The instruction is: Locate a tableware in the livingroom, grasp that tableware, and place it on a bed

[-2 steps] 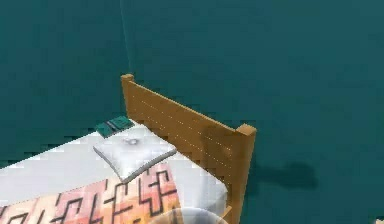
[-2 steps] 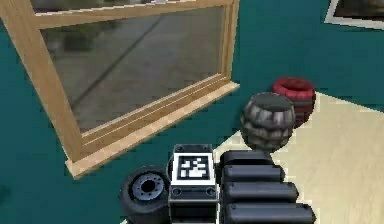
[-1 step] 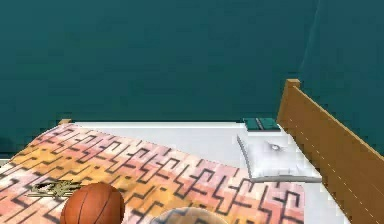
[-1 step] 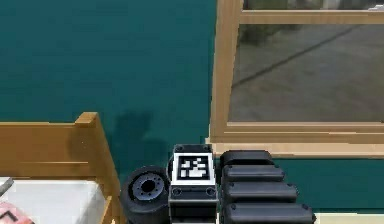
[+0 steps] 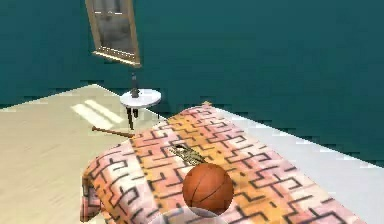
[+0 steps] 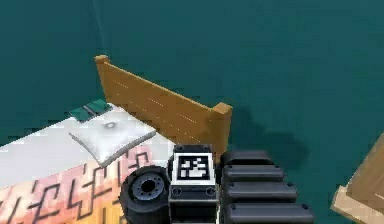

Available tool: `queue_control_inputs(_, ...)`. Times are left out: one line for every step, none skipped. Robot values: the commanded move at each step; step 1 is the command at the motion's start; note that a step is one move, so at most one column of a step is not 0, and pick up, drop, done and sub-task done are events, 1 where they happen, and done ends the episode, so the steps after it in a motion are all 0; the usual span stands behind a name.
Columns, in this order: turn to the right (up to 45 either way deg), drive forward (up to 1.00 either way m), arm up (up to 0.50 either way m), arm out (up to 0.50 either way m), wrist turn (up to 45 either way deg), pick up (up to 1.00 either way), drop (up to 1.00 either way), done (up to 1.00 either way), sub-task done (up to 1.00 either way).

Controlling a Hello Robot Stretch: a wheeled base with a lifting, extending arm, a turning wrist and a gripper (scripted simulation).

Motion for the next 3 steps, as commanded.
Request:
queue_control_inputs(45.0, 0.00, 0.00, 0.00, 0.0, 0.00, 0.00, 0.00, 0.00)
queue_control_inputs(24.0, 0.00, 0.00, 0.00, 0.0, 0.00, 0.00, 0.00, 0.00)
queue_control_inputs(-45.0, 0.00, 0.00, 0.00, 0.0, 0.00, 0.00, 0.00, 0.00)
